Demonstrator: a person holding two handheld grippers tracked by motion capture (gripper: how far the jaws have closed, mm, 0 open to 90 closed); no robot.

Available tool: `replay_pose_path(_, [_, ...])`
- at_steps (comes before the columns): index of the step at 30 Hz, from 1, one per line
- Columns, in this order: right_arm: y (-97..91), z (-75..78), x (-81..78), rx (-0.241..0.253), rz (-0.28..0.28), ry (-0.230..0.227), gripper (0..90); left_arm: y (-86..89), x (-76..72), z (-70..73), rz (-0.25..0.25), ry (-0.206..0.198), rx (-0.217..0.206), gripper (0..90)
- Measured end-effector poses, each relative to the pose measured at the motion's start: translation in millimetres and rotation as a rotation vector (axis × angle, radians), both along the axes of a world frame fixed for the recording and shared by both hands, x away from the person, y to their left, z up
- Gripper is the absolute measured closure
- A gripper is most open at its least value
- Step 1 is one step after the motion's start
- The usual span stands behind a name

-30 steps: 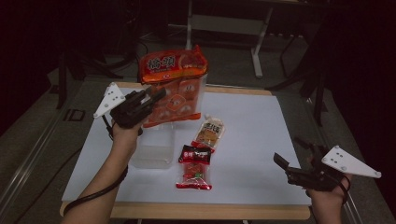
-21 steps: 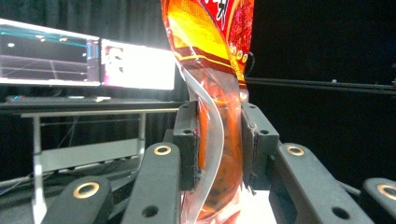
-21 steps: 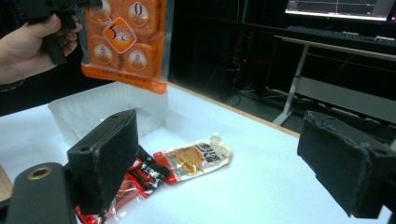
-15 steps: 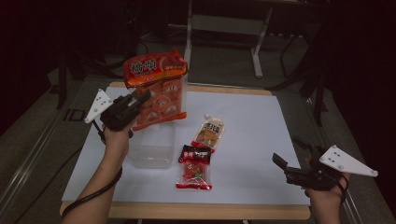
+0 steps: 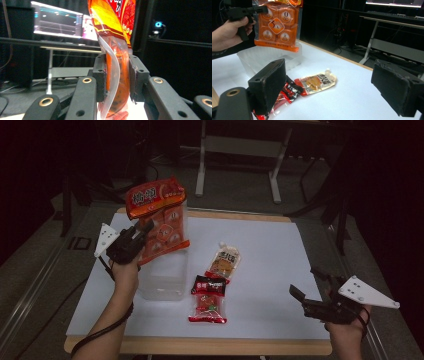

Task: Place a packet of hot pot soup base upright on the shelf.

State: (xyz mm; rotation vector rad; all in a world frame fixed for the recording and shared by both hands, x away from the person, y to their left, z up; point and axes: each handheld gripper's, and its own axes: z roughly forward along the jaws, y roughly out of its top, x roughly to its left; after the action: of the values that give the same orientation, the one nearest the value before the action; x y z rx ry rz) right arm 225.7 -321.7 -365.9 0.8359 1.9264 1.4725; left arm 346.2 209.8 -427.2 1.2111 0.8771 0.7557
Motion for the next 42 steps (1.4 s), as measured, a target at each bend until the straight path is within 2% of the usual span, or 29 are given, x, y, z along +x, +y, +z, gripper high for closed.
replay_pose_path(1, [0.0, 0.0, 0.0, 0.000, 0.000, 0.000, 12.4, 0.0, 0.0, 0.0, 0.000, 0.000, 0.000, 72.0])
replay_pose_path(2, [0.0, -0.5, 0.2, 0.003, 0.002, 0.000, 12.5, -2.2, 1.0, -3.5, 0.033, 0.018, -0.007, 72.0])
replay_pose_path(3, [0.0, -0.5, 0.2, 0.003, 0.002, 0.000, 12.5, -2.2, 1.0, -3.5, 0.033, 0.018, -0.007, 72.0])
replay_pose_path(6, [-0.9, -0.4, -0.1, 0.000, 0.001, -0.001, 12.5, -5.0, 3.6, -8.3, 0.073, 0.056, -0.027, 72.0])
replay_pose_path(7, [-0.9, -0.4, -0.1, 0.000, 0.001, -0.001, 12.5, -5.0, 3.6, -8.3, 0.073, 0.056, -0.027, 72.0])
replay_pose_path(8, [-1.7, 0.0, -0.6, 0.002, -0.001, -0.001, 12.5, -6.8, 4.7, -10.5, 0.096, 0.073, -0.020, 72.0])
replay_pose_path(11, [-2.6, 0.3, -0.8, 0.004, -0.004, -0.003, 12.5, -8.0, 6.5, -12.9, 0.101, 0.090, -0.012, 72.0])
replay_pose_path(12, [-3.3, 0.3, -1.0, 0.004, -0.004, -0.004, 12.5, -8.6, 7.8, -15.7, 0.104, 0.108, -0.014, 72.0])
replay_pose_path(15, [-4.0, -0.1, -1.0, 0.003, -0.007, -0.004, 12.5, -10.0, 9.6, -18.0, 0.102, 0.120, -0.003, 72.0])
replay_pose_path(16, [-4.0, -0.2, -1.0, 0.004, -0.008, -0.001, 12.5, -11.6, 11.8, -20.0, 0.098, 0.131, 0.014, 72.0])
replay_pose_path(21, [-4.4, -1.2, -1.0, -0.004, -0.009, -0.003, 12.5, -13.0, 14.7, -24.4, 0.095, 0.147, 0.021, 72.0])
replay_pose_path(22, [-4.8, -1.4, -0.9, -0.002, -0.008, -0.001, 12.5, -14.0, 16.0, -25.7, 0.098, 0.156, 0.035, 72.0])
replay_pose_path(26, [-5.7, -1.5, -1.1, -0.001, -0.011, 0.000, 12.5, -15.4, 18.3, -24.7, 0.098, 0.179, 0.047, 71.9])
replay_pose_path(28, [-6.2, -1.5, -1.7, 0.000, -0.010, -0.001, 12.5, -15.8, 21.1, -25.0, 0.083, 0.205, 0.081, 71.9])
replay_pose_path(33, [-6.5, -2.3, -1.7, 0.000, -0.010, 0.000, 12.5, -13.3, 20.7, -24.7, 0.083, 0.233, 0.072, 71.9])
replay_pose_path(35, [-6.6, -2.3, -1.8, -0.002, -0.011, -0.001, 13.3, -9.6, 21.2, -24.6, 0.067, 0.265, 0.073, 71.8])
replay_pose_path(37, [-6.7, -2.1, -2.1, -0.001, -0.013, -0.002, 13.3, -8.3, 21.6, -24.0, 0.054, 0.269, 0.081, 71.7])
replay_pose_path(38, [-6.7, -2.1, -2.1, 0.000, -0.013, -0.002, 13.3, -7.2, 20.0, -23.4, 0.047, 0.262, 0.122, 71.7])
replay_pose_path(42, [-6.4, -2.6, -2.2, -0.002, -0.011, -0.003, 13.3, -1.9, 18.5, -24.0, 0.018, 0.277, 0.140, 71.5])
